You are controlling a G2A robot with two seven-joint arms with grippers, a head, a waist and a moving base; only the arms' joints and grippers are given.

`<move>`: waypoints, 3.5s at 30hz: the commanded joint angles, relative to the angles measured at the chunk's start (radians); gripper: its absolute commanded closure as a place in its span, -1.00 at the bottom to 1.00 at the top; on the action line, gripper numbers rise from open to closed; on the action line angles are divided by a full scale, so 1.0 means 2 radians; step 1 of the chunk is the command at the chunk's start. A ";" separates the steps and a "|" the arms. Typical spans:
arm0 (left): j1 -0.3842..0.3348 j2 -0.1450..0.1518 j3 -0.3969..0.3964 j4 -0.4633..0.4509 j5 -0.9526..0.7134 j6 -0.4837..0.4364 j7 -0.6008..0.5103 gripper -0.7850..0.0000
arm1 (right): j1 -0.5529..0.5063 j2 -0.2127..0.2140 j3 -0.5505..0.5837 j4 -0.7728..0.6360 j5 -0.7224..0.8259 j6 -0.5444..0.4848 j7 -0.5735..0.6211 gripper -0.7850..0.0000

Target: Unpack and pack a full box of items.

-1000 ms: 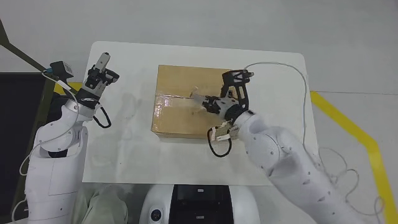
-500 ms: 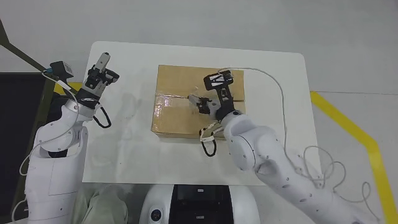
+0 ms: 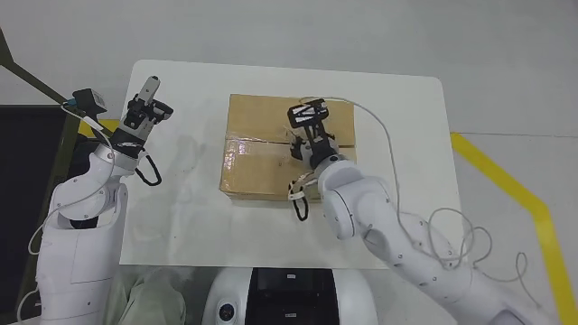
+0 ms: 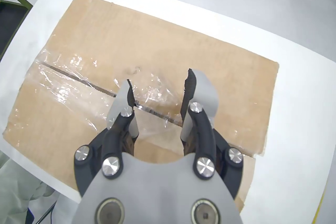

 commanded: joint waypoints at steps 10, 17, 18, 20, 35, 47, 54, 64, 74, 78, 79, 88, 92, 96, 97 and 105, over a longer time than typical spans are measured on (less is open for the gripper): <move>0.000 0.000 0.000 0.000 0.000 0.000 0.000 -1.00 | -0.017 -0.007 -0.003 -0.008 -0.076 -0.017 0.037 0.04; 0.000 0.000 0.000 0.000 0.000 0.000 0.000 -1.00 | -0.028 -0.013 -0.001 -0.012 -0.113 -0.026 0.057 0.25; 0.000 0.000 0.000 0.000 0.000 0.000 0.000 -1.00 | -0.030 -0.014 0.000 -0.013 -0.115 -0.027 0.058 0.24; 0.000 0.000 0.000 0.000 0.000 0.000 0.000 -1.00 | -0.034 -0.016 0.002 -0.013 -0.121 -0.028 0.059 0.22; 0.000 0.000 0.000 0.000 0.000 0.000 0.000 -1.00 | -0.069 -0.028 0.025 -0.028 -0.145 -0.041 0.051 1.00; 0.000 0.000 0.000 0.000 0.000 0.000 0.000 -1.00 | -0.098 -0.039 0.047 -0.043 -0.110 -0.057 -0.054 1.00; 0.000 0.000 0.000 0.000 0.000 0.000 0.000 -1.00 | -0.101 -0.048 0.057 -0.049 -0.073 -0.064 -0.141 1.00; 0.000 0.000 0.000 0.000 0.000 0.000 0.000 -1.00 | -0.125 -0.051 0.088 -0.062 -0.039 -0.097 -0.198 1.00; 0.000 0.000 0.000 0.000 0.000 0.000 0.000 -1.00 | -0.143 -0.054 0.102 -0.054 -0.021 -0.114 -0.213 1.00; 0.000 0.000 0.000 0.000 0.000 0.000 0.000 -1.00 | -0.142 -0.057 0.101 -0.048 -0.024 -0.116 -0.207 1.00; 0.000 0.000 0.000 0.000 0.000 0.000 0.000 -1.00 | -0.142 -0.057 0.101 -0.047 -0.024 -0.115 -0.206 1.00; 0.000 0.000 0.000 0.000 0.000 0.000 0.000 -1.00 | -0.130 -0.069 0.088 -0.012 -0.022 -0.095 -0.230 1.00; 0.000 0.000 0.000 0.000 0.000 0.000 0.000 -1.00 | -0.122 -0.075 0.083 0.004 -0.015 -0.082 -0.241 1.00; 0.000 0.000 0.000 0.000 0.000 0.000 0.000 -1.00 | -0.122 -0.080 0.084 0.005 -0.006 -0.072 -0.251 1.00; 0.000 0.000 0.000 0.000 0.000 0.000 0.000 -1.00 | -0.123 -0.081 0.085 0.005 -0.005 -0.068 -0.252 1.00; 0.000 0.000 0.000 0.000 0.000 0.000 0.000 -1.00 | -0.133 -0.085 0.096 -0.008 -0.006 -0.043 -0.247 0.55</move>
